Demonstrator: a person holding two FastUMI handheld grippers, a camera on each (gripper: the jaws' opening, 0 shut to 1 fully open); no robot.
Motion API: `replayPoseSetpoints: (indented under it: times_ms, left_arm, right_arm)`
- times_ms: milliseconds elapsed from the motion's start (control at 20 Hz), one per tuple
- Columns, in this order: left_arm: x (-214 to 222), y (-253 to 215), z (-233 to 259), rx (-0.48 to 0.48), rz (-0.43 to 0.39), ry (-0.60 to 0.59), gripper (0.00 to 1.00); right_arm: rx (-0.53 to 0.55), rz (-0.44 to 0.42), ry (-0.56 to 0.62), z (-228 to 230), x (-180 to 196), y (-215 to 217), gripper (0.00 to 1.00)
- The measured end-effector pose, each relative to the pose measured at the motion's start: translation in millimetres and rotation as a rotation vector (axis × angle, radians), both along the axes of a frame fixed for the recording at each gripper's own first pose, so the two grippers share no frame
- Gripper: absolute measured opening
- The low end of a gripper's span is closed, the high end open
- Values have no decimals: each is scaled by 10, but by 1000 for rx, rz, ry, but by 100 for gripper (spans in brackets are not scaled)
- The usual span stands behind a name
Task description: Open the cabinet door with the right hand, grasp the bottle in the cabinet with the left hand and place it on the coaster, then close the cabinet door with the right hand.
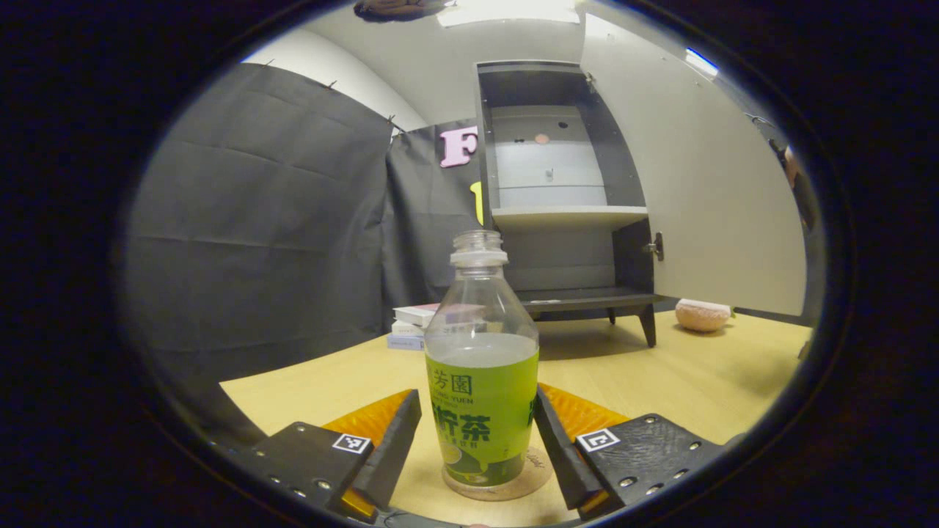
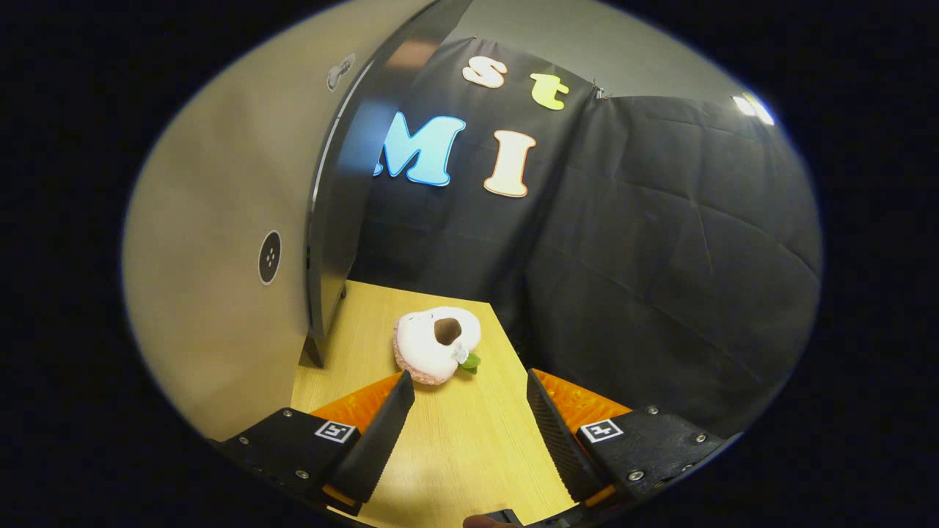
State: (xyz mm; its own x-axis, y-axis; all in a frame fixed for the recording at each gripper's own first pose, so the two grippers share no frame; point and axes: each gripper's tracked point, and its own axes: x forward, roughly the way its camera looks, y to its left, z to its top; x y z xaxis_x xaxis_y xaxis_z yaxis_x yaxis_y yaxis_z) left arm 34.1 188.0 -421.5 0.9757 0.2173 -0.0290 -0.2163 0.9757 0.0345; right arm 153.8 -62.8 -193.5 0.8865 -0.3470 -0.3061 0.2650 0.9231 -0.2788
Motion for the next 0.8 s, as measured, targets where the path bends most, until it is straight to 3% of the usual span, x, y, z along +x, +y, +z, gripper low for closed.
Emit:
replayPoseSetpoints:
  times_ms: [50, 100, 200, 350, 450, 700, 800]
  left_arm:
    - [-11, 1, 23, -3, 1, -5, 86]
    - [-23, 24, 50, -5, 7, -13, 90]
    - [-49, 20, 21, -12, 12, 5, 86]
    - [-58, 28, 129, -8, 10, 4, 90]
    - [-38, 38, 252, 16, 3, -3, 82]
    - [13, 124, 679, 41, -1, -35, 90]
    - [36, 134, 912, 42, -6, -54, 86]
  right_arm:
    - [-7, 9, -1, 7, -8, 22, 95]
    - [-4, 17, -1, 12, -11, 45, 95]
    - [12, 17, -1, -11, -26, 47, 95]
    - [38, 13, 0, -34, -71, 35, 96]
    - [42, 8, -5, -13, -107, -8, 95]
    - [59, 7, -35, 76, -180, -54, 95]
    - [78, 7, -49, 99, -211, -53, 95]
